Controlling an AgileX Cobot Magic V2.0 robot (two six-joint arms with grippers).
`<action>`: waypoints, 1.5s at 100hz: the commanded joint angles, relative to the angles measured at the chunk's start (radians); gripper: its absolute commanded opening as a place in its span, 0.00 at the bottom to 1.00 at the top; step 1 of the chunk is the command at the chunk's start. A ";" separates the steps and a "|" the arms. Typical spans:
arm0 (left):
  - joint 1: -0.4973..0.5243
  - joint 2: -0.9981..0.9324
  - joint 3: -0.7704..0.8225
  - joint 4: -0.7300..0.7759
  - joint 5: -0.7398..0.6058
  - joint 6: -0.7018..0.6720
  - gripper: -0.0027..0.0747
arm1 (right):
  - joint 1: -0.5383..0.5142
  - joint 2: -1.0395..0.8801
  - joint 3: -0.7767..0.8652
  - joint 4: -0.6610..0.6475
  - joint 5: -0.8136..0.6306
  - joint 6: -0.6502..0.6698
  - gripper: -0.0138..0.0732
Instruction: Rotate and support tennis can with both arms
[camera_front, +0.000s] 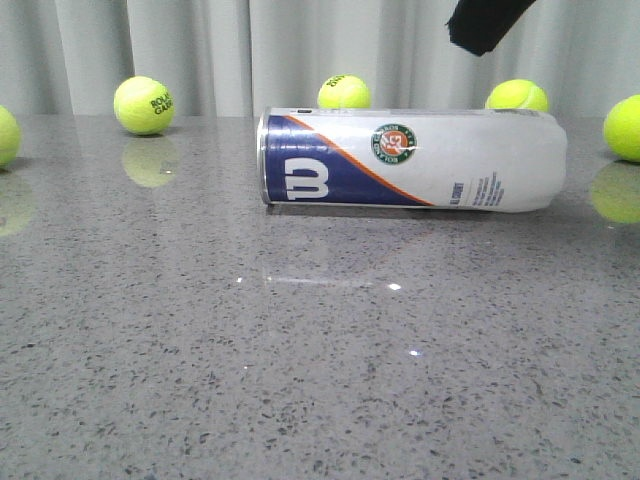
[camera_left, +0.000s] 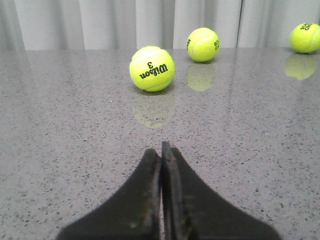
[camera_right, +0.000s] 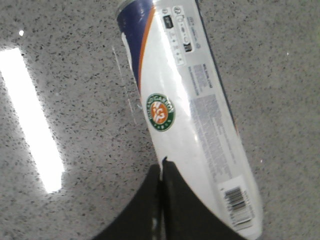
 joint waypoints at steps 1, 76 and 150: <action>0.001 -0.034 0.042 -0.008 -0.073 0.000 0.01 | 0.002 -0.047 -0.034 0.016 -0.020 0.135 0.09; 0.001 -0.034 0.042 -0.008 -0.073 0.000 0.01 | 0.000 -0.606 0.583 -0.005 -0.641 0.750 0.09; 0.001 0.030 -0.154 0.012 -0.030 0.000 0.01 | 0.000 -1.136 0.934 -0.005 -0.773 0.720 0.09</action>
